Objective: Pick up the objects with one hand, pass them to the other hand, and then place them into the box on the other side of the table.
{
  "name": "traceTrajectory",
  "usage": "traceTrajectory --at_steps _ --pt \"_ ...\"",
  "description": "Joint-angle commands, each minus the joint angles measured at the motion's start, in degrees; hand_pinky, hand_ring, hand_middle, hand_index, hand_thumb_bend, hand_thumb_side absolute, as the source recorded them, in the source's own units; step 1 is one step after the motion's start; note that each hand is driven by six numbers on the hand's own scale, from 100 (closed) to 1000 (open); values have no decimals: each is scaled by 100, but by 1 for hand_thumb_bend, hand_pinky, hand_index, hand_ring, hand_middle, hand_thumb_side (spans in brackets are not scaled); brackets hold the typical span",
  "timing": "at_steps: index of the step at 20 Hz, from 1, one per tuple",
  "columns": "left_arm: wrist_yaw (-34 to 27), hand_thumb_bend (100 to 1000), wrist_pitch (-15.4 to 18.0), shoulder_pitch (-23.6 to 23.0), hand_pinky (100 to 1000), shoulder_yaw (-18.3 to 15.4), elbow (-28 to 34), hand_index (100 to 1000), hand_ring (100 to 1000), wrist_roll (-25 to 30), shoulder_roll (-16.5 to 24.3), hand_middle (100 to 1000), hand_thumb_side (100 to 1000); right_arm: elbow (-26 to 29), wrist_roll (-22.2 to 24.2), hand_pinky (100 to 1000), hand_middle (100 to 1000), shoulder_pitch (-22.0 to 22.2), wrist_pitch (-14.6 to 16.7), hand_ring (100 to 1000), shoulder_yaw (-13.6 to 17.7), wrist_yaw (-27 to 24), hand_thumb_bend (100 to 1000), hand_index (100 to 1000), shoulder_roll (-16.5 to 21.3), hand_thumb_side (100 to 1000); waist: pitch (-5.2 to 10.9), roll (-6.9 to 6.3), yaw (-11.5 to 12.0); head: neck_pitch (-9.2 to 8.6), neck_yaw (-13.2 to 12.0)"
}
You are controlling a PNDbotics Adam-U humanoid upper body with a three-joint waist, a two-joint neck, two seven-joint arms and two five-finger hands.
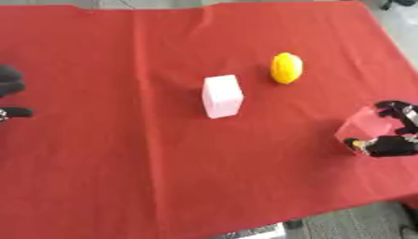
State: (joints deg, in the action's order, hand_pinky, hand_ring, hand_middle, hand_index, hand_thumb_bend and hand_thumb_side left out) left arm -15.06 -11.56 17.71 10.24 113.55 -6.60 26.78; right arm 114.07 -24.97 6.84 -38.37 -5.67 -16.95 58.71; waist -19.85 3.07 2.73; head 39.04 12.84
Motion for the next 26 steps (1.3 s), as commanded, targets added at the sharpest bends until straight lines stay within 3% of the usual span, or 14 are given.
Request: traceTrajectory --at_steps 1,26 --pt "21 100 -2 64 667 5 105 813 847 28 56 770 838 52 -100 814 792 -35 -82 961 7 -66 546 881 80 177 67 -7 8 -91 41" --pt "79 100 -58 29 670 53 105 812 851 104 53 773 848 52 -690 805 768 51 -132 951 36 -448 494 891 -42 115 57 -9 -42 -105 54"
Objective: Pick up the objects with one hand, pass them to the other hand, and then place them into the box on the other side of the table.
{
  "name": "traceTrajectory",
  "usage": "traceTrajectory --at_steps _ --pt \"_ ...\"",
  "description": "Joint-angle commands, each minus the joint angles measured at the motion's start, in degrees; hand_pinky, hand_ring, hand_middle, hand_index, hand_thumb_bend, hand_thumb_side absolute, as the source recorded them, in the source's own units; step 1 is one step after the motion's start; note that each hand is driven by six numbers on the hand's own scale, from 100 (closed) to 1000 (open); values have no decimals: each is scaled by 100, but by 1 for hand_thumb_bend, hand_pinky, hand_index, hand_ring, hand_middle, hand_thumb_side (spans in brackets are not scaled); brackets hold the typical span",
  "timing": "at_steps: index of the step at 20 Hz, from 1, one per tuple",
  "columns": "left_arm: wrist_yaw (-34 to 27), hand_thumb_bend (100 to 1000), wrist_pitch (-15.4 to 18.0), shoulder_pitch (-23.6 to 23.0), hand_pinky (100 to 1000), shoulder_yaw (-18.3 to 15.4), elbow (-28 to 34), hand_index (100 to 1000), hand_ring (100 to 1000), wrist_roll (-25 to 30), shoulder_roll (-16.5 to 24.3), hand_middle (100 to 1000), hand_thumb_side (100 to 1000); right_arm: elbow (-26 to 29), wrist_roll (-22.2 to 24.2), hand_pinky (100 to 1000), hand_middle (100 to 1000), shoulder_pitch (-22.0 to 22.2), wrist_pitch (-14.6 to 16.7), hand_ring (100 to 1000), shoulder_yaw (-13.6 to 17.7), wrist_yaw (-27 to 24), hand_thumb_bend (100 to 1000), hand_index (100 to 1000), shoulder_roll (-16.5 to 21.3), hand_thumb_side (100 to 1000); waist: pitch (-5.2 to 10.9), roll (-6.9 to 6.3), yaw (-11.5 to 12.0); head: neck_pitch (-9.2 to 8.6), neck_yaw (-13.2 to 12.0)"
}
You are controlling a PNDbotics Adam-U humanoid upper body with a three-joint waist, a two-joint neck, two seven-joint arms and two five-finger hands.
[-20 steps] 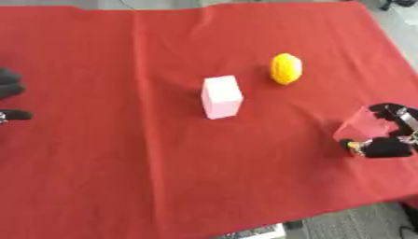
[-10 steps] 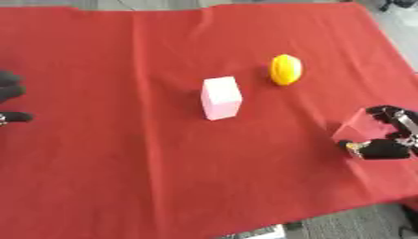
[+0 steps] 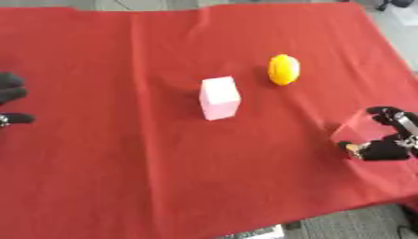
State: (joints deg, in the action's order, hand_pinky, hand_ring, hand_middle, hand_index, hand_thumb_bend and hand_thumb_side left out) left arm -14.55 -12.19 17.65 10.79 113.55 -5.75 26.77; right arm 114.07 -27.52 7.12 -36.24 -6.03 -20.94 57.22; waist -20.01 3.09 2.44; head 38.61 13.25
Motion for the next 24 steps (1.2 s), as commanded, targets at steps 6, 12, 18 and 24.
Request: traceTrajectory --at_steps 6,12,18,24 --pt "56 100 -5 28 670 7 105 812 852 41 50 773 848 52 -791 803 678 36 -420 912 70 -209 385 856 72 100 68 -20 -16 -55 34" --pt "83 100 -17 24 671 29 105 812 853 62 44 773 851 52 -1477 767 521 7 -472 819 32 -465 281 820 41 100 59 -15 -9 -54 44" --pt "96 100 -45 19 671 58 105 812 853 103 41 774 851 52 -1913 712 473 -35 -69 772 -47 -649 225 818 27 100 77 -12 -14 -45 43" --pt "94 100 -31 19 671 54 105 811 854 112 48 776 848 52 -2050 671 460 -78 327 775 -109 -504 197 807 -53 100 84 -23 -11 -30 48"
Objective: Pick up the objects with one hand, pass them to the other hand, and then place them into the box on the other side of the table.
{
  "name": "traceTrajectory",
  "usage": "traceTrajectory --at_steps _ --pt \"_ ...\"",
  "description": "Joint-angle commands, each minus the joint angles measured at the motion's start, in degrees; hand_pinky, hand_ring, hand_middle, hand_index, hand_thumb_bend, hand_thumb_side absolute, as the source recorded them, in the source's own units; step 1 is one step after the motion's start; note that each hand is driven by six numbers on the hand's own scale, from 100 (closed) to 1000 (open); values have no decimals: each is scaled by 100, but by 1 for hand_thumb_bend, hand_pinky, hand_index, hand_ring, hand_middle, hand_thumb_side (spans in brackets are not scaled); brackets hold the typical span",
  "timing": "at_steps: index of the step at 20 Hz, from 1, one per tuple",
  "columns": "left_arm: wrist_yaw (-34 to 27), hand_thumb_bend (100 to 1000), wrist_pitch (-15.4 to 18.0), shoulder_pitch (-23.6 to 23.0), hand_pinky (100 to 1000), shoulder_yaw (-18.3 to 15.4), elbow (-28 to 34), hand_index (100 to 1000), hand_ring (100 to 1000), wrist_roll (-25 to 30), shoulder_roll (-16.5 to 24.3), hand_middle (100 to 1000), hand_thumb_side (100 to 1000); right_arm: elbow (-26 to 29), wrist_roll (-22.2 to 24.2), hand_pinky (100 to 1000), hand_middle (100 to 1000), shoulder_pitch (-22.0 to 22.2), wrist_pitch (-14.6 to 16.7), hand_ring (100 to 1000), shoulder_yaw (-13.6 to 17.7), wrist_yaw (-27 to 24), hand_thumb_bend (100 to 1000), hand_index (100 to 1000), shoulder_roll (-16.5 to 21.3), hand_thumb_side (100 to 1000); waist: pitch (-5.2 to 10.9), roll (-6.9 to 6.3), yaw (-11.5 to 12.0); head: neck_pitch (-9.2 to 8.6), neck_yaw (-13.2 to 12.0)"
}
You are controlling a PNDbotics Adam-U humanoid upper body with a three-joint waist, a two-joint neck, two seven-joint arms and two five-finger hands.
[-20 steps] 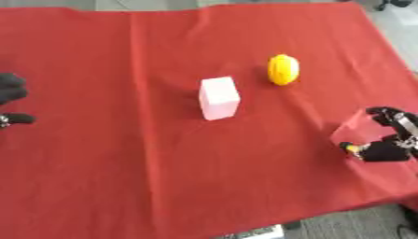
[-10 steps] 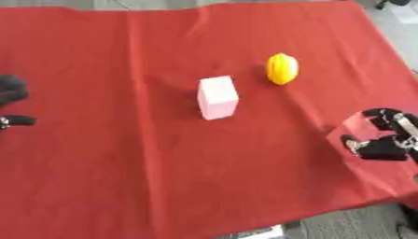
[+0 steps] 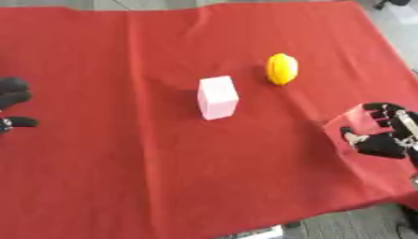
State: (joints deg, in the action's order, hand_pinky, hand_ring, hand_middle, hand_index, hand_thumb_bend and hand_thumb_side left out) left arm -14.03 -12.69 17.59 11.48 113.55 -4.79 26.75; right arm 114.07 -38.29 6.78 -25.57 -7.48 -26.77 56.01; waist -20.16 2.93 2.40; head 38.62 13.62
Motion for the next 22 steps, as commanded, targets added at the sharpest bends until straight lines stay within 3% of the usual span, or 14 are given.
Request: traceTrajectory --at_steps 1,7,16,22 --pt "41 100 23 27 671 -15 105 811 854 18 51 776 847 52 -990 661 458 -66 -657 776 29 128 202 803 43 100 100 -7 -5 -28 7" --pt "23 100 70 59 670 -29 105 811 855 22 80 777 832 52 -1164 625 448 -269 -119 768 -62 687 188 788 -136 100 128 -14 17 -44 -43" --pt "-23 100 192 100 670 -66 105 811 856 10 115 777 811 52 -1037 614 447 -705 124 761 -443 1936 175 714 -333 100 152 -10 81 -149 -172" --pt "-72 100 309 142 671 -113 105 813 856 -15 183 779 787 52 -927 576 436 -1101 258 753 -754 2320 157 657 -541 100 171 4 168 -164 -263"
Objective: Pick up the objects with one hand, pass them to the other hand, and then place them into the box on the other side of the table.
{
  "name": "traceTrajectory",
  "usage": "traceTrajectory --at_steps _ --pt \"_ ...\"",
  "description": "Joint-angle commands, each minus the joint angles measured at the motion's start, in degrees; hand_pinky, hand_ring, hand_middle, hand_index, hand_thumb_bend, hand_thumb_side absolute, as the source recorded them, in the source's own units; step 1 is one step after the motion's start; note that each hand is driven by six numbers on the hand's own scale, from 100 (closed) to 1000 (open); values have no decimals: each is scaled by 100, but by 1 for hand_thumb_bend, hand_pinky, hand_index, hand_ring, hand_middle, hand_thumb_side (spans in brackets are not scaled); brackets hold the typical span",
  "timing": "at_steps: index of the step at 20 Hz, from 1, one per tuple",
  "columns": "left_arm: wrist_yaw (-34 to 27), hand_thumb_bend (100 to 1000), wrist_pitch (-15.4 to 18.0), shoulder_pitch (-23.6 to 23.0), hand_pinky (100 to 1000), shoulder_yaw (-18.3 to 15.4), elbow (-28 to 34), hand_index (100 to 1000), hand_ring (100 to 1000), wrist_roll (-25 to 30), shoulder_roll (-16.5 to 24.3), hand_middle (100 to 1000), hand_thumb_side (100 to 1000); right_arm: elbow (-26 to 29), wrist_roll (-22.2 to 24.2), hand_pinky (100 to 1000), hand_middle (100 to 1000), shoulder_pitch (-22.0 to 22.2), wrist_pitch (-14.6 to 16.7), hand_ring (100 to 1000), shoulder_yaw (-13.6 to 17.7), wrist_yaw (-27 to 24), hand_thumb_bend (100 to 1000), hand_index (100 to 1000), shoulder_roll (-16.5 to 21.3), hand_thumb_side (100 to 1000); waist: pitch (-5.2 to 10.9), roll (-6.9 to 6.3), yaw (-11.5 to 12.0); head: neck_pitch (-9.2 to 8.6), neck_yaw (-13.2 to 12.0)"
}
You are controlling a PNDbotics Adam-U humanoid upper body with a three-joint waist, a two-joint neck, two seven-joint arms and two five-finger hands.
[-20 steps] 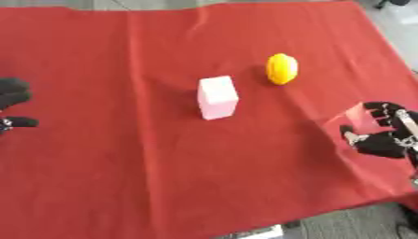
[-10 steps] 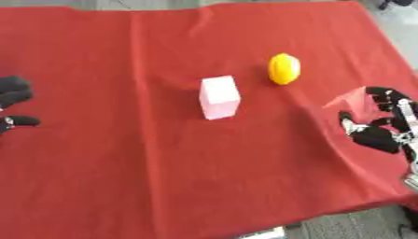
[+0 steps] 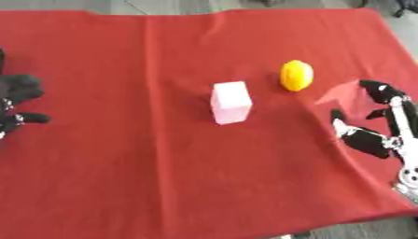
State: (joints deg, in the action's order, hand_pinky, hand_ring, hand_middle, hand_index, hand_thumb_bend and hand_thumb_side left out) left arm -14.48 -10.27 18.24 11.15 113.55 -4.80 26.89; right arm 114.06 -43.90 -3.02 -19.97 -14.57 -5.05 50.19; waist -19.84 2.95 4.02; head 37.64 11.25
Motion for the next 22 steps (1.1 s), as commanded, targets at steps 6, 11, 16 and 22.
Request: traceTrajectory --at_steps 6,11,16,22 --pt "-80 100 192 142 672 -128 105 813 856 -45 316 779 763 53 -473 553 431 -648 -68 742 -172 579 119 640 -120 100 180 13 66 -57 -90" --pt "-152 100 224 159 672 -144 105 813 857 -48 403 779 754 53 -411 535 426 -1007 153 741 -293 693 100 632 -266 100 210 13 94 -52 -152" --pt "-197 100 297 230 673 -179 105 813 857 -49 510 779 731 53 -417 517 417 -1331 406 736 -503 501 100 621 -511 100 235 -10 127 -55 -202" --pt "-285 100 533 401 675 -270 105 813 856 -53 792 779 678 53 -507 515 408 -1670 532 724 -796 682 100 604 -821 100 265 -54 166 -50 -210"
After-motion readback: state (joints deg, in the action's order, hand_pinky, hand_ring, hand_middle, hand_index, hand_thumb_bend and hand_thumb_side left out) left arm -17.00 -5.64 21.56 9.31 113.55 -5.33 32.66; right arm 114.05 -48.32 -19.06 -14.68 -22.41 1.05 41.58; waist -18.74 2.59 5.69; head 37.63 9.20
